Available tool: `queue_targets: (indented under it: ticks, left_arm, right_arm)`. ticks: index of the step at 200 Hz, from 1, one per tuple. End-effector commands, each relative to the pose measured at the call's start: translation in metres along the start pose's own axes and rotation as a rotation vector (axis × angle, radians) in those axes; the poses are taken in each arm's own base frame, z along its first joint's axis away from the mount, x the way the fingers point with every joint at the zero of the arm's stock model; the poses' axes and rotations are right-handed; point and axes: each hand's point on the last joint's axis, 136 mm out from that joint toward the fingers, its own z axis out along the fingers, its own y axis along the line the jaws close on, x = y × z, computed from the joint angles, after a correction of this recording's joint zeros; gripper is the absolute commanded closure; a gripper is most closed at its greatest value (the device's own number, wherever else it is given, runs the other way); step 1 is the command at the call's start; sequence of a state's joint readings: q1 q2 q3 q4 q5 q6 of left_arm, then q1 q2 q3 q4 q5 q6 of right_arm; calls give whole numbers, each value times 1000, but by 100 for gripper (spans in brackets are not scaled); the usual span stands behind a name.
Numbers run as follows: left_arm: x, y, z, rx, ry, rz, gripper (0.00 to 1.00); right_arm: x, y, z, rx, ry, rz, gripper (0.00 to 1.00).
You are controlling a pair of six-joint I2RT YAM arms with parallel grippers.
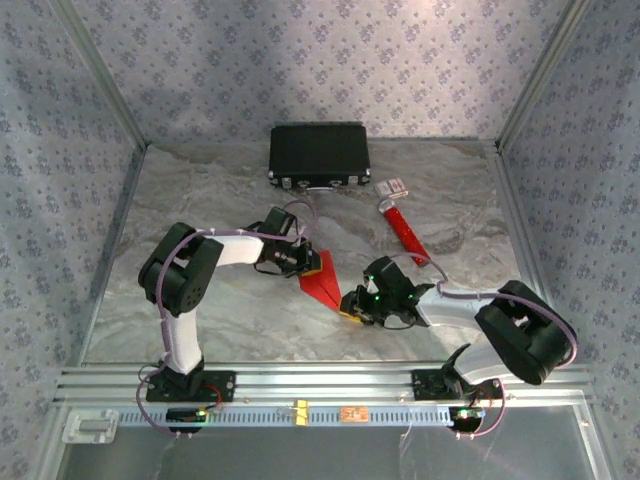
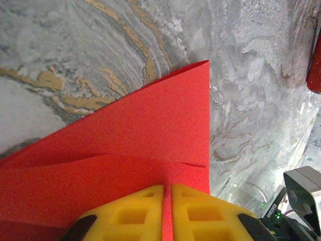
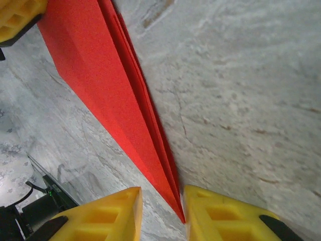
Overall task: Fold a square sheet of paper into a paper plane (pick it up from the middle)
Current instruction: Turn over the paper at the center of the table.
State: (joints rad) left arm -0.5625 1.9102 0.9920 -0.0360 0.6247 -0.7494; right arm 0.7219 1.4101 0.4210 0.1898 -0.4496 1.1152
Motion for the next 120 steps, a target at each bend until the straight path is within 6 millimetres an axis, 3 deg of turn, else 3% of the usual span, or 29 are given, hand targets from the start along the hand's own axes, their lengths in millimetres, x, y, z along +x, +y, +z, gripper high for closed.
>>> queue_targets:
  ticks: [1,47,90,120]
  left_arm:
    - [14,30,1,-88,28,-75,88]
    - [13,26,0,-73,28,-73,88]
    - [11,20,-1,-54,24,-78,88]
    - [9,14,-3,-36,17,-79,88]
  right_arm:
    - [-13,22,3,-68,-33,-43,71]
    - [-23,22,0,-71,-60,-58,73]
    - [-31,37,-2,-146,-64,-105,72]
    - [-33,40,-3,-153,-60,-122,81]
